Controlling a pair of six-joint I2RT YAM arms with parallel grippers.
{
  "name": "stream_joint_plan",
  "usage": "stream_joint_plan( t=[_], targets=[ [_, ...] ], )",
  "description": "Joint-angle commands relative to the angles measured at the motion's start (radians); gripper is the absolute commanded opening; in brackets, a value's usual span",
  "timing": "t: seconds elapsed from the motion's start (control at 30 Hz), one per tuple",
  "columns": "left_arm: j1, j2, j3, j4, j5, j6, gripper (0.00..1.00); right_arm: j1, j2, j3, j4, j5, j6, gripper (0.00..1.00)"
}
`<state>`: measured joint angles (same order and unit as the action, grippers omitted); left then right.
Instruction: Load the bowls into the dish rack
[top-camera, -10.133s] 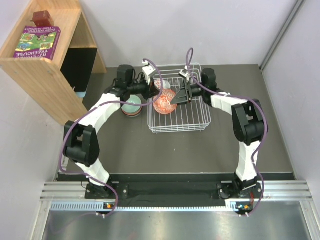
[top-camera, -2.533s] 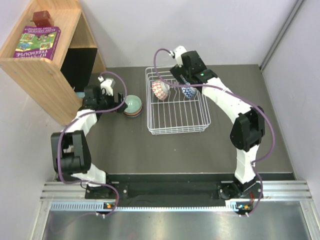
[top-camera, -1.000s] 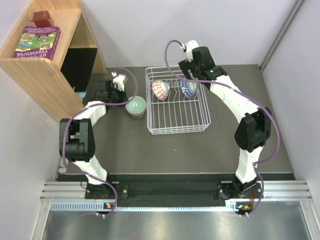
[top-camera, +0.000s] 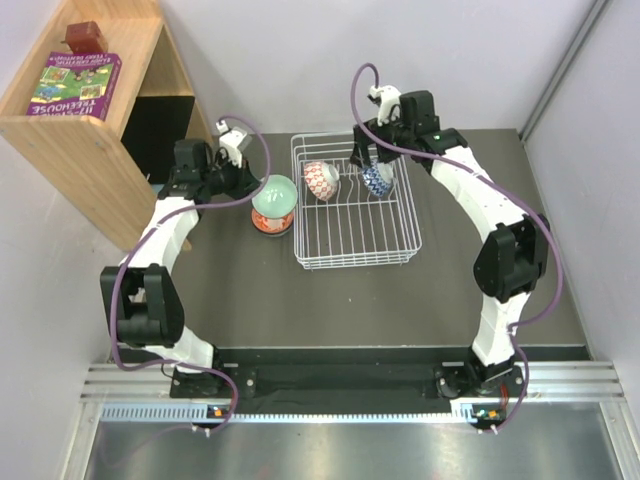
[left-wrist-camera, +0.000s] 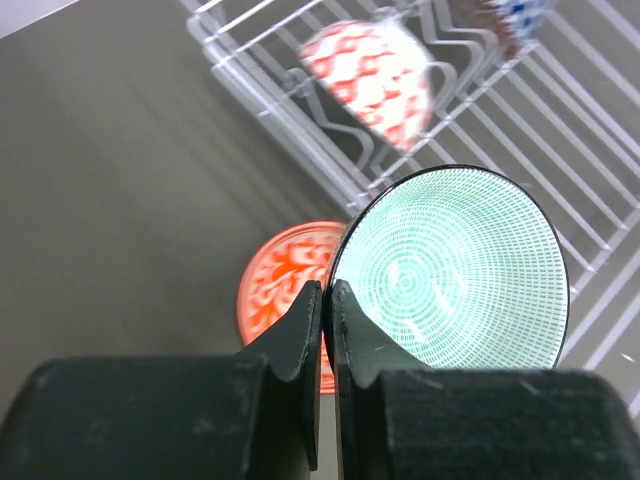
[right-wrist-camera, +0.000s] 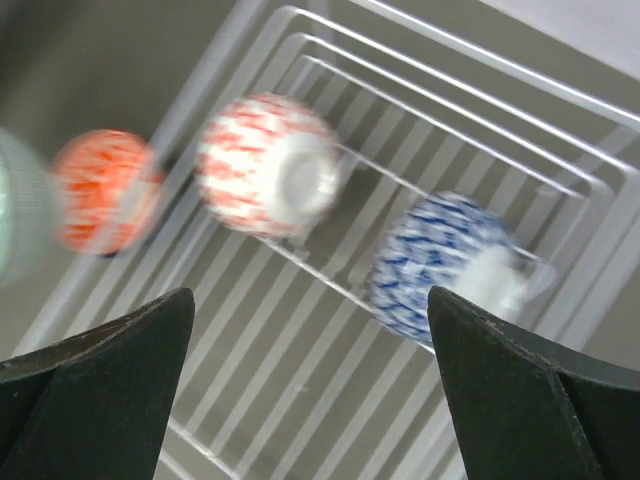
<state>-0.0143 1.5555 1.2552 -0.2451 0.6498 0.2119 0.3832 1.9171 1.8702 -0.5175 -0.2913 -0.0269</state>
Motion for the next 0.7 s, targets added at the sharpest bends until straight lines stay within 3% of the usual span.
stream_joint_plan(
  t=[0.0,0.2,0.47,0.67],
  targets=[
    [0.000,-0.032,0.023,0.110,0.226,-0.032,0.00,-0.003,-0.063,-0.057,0.105,-0.400,0.172,1.00],
    [-0.032,-0.044,-0.019,0.237,0.383,-0.091,0.00,-0.003,-0.041,-0.157,0.290,-0.633,0.363,1.00],
    [-0.197,-0.040,-0.027,0.273,0.255,-0.039,0.00,-0.001,-0.041,-0.313,0.612,-0.819,0.623,1.00],
    [-0.216,-0.029,-0.030,0.285,0.197,-0.045,0.00,-0.003,-0.029,-0.373,0.668,-0.855,0.647,1.00]
  ],
)
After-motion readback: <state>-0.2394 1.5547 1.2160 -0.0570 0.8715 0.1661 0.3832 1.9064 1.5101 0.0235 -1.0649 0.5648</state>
